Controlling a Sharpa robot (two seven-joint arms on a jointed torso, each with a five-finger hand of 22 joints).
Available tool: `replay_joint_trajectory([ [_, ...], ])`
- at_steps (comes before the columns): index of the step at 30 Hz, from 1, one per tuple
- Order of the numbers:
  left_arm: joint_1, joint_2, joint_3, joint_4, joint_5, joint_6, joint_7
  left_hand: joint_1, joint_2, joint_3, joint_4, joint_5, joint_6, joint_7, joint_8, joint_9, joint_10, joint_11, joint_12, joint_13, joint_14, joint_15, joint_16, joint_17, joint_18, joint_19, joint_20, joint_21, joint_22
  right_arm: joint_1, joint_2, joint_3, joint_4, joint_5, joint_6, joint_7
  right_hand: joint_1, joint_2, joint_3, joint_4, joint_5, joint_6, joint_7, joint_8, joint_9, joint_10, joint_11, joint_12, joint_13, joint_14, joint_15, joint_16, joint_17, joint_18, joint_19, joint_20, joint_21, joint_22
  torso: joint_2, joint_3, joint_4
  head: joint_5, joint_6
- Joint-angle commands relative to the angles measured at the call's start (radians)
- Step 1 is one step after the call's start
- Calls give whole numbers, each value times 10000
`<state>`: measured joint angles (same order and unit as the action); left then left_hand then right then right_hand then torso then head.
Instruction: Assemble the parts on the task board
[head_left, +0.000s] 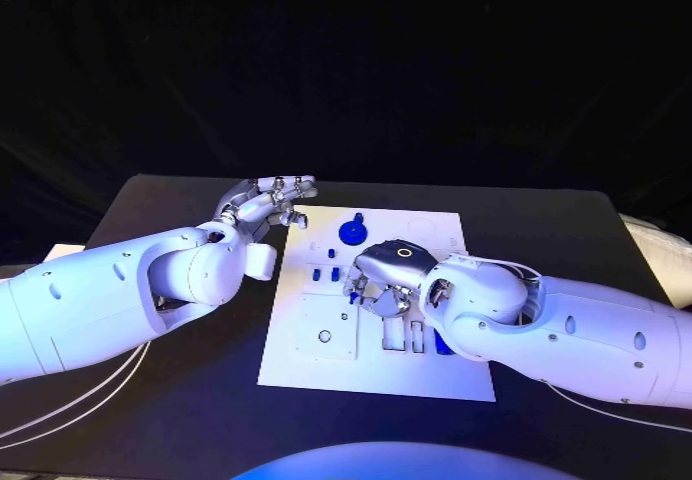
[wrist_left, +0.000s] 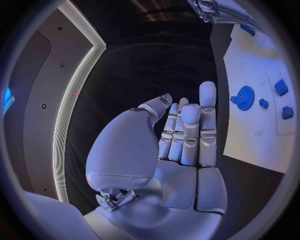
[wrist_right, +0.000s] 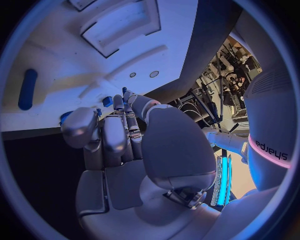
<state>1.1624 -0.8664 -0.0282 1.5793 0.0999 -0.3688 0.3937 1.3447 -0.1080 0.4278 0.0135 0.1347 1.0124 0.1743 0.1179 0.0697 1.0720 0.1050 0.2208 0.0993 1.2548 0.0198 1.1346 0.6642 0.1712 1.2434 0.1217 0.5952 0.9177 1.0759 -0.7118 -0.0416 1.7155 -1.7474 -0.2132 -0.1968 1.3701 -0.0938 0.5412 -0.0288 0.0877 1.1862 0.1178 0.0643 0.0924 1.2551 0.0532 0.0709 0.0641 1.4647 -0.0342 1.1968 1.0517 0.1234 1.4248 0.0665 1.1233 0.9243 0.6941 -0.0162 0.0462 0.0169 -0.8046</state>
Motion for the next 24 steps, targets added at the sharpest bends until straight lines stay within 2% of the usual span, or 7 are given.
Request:
replay_joint_trajectory([
  [1, 1, 16, 7, 49, -39, 152, 19, 84, -19, 8, -68, 53, -79, 23, 45, -9, -73, 28, 62, 3, -52, 15, 45, -9, 75, 8, -20, -67, -9, -125, 103, -3, -54, -26, 70, 258, -45, 68, 45, -22, 48, 9, 36, 53, 16, 65, 12, -35, 5, 385, 10, 33, -16, -76, -81, -13, 28, -17, 3, 5, -19, 95, -44],
  [12, 1, 20, 7, 70, -39, 201, 3, 80, -23, 3, -68, 51, -84, 29, 48, -9, -85, 33, 70, 3, -56, 17, 45, -15, 75, 6, -19, -79, -17, -372, 370, -21, -322, -75, 137, 299, -50, 67, 46, -25, 54, 6, 41, 50, 16, 61, 17, -40, 4, 383, 14, 36, -15, -78, -81, -11, 40, -2, -1, 15, -11, 201, -140],
  [24, 1, 8, 7, 69, -39, 248, -36, 74, -27, -3, -67, 50, -86, 35, 52, -9, -95, 37, 78, 2, -62, 20, 42, -27, 76, 1, -18, -94, -28, -440, 443, -26, -459, -308, 280, 180, -53, 68, 48, -28, 61, 2, 47, 47, 16, 57, 22, -44, 3, 382, 17, 45, -7, -76, -87, -10, 40, -5, -3, 13, -22, 236, -230],
])
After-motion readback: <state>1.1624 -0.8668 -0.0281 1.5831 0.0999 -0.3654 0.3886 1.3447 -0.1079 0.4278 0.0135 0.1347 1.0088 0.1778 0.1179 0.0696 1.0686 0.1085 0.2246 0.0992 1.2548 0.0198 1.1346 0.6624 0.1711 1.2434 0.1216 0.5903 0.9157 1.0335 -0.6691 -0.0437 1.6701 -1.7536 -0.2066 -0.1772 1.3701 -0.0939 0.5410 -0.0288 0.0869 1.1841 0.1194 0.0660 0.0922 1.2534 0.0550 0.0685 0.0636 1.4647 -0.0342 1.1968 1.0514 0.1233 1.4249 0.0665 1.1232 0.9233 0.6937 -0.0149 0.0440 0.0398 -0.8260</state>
